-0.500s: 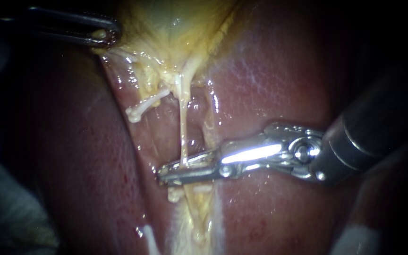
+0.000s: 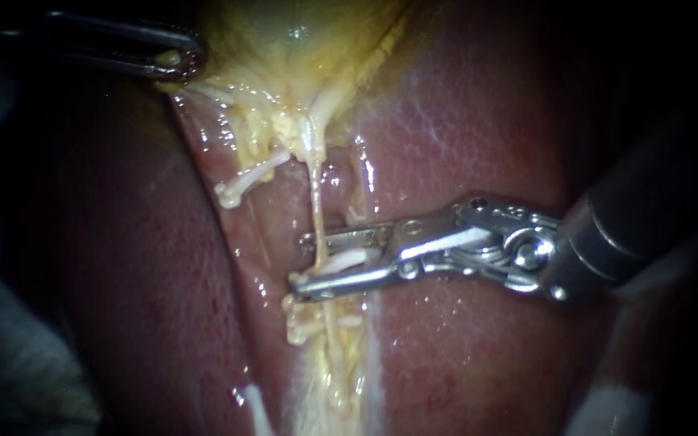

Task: Going back first clip right tube

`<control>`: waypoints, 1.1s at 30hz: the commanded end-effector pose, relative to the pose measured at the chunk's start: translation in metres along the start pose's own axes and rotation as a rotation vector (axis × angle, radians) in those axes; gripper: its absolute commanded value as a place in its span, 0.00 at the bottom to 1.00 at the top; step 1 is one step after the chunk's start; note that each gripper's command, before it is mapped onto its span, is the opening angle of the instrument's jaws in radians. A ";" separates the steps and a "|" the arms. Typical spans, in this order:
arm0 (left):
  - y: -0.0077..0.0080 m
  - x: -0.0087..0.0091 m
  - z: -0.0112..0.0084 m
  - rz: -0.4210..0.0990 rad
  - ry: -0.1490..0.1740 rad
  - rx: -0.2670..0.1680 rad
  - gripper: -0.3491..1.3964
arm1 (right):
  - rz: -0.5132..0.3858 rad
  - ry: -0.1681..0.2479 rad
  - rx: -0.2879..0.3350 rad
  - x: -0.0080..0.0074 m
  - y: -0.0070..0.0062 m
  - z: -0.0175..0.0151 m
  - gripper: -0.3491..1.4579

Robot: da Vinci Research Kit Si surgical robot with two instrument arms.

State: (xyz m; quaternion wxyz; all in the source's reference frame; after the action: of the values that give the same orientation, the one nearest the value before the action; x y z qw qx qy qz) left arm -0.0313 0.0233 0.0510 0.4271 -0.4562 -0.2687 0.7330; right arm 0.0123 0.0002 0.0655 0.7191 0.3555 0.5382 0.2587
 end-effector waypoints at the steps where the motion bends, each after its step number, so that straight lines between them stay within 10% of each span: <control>1: 0.0000 0.0000 0.0000 0.000 0.000 0.000 0.00 | -0.019 -0.008 -0.008 0.0000 0.0001 -0.0002 0.45; 13: -0.0001 0.0000 -0.0001 0.000 0.000 -0.001 0.00 | -0.236 -0.025 -0.012 -0.0005 -0.0009 -0.0041 0.47; 33: -0.0002 0.0000 -0.0001 0.000 0.000 -0.001 0.00 | -0.299 -0.033 0.002 -0.0004 -0.0030 -0.0056 0.47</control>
State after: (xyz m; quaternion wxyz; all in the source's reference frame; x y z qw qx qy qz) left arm -0.0311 0.0233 0.0511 0.4268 -0.4562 -0.2691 0.7330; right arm 0.0068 -0.0007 0.0623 0.7580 0.2767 0.5733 0.1422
